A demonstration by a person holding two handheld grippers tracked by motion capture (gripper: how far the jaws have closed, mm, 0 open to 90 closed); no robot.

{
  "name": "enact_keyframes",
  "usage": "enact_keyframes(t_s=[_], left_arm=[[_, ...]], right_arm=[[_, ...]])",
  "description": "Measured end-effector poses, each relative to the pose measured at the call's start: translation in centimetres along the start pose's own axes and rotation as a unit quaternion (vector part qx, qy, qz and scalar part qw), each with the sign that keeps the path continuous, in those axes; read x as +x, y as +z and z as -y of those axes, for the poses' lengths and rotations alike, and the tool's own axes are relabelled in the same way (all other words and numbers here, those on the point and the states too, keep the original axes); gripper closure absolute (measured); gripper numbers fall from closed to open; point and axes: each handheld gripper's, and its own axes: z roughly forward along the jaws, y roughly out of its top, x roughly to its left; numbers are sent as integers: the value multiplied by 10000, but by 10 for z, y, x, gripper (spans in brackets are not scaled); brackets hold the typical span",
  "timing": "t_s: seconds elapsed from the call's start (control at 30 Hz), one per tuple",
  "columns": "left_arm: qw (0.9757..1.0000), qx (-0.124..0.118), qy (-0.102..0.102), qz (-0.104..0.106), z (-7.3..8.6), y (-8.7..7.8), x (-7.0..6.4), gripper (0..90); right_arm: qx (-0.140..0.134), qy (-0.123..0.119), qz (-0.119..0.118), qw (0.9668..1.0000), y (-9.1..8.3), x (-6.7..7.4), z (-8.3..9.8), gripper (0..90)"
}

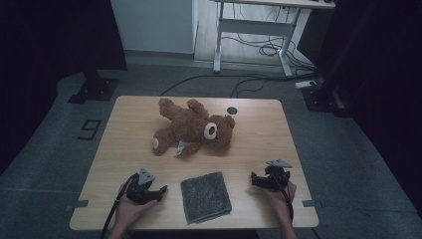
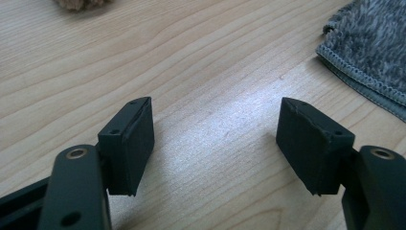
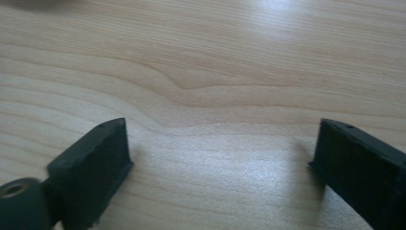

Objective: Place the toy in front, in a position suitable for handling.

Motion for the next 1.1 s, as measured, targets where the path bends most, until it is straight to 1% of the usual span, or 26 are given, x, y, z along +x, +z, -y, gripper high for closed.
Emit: enact_keyframes(t_s=[0.1,0.13,0.17,0.2,0.23,0.37,0.5,0.6,0.7,0.77,0.83,0.93,1.0,1.03,1.1], left_arm=[[10000,-12,-41,-16,0,0,0,291],[9999,-60,-100,-25,1,-1,1,293],[9998,-93,-147,-30,1,-2,2,294],[9998,-93,-147,-30,1,-2,2,298],[9997,-150,-210,-39,1,-4,3,300],[9990,-298,-319,-91,-2,-9,5,302],[9983,-440,-376,-106,-5,-15,5,298],[9981,-459,-380,-123,-7,-15,6,295],[9985,-418,-337,-119,-13,-13,8,292],[9988,-380,-269,-149,-18,-12,8,290],[9989,-384,-246,-146,-23,-11,9,288],[9987,-409,-283,-127,-29,-11,11,287],[9985,-423,-331,-92,-32,-9,16,286],[9983,-439,-364,-108,-34,-9,18,287],[9983,-418,-329,-220,-39,-7,22,289]], right_arm=[[-19,-24,-31,10000,-1,0,0,68],[-96,-13,-116,9999,-3,-1,1,82],[-145,1,-128,9998,-5,-1,1,90],[-232,13,-132,9996,-7,-1,1,114],[-319,18,-163,9994,-9,-1,1,127],[-472,82,-391,9981,-14,-4,-1,130],[-543,130,-553,9969,-16,-5,-1,133],[-617,97,-618,9961,-17,-5,-2,135],[-685,65,-742,9949,-18,-1,-5,136],[-712,-4,-781,9944,-17,2,-9,137],[-728,-65,-850,9937,-15,5,-13,137],[-741,-100,-980,9924,-11,11,-18,139],[-744,-148,-1045,9916,-8,16,-23,139],[-748,-164,-1063,9914,-7,18,-25,140],[-765,-186,-1146,9903,-3,22,-30,141]])
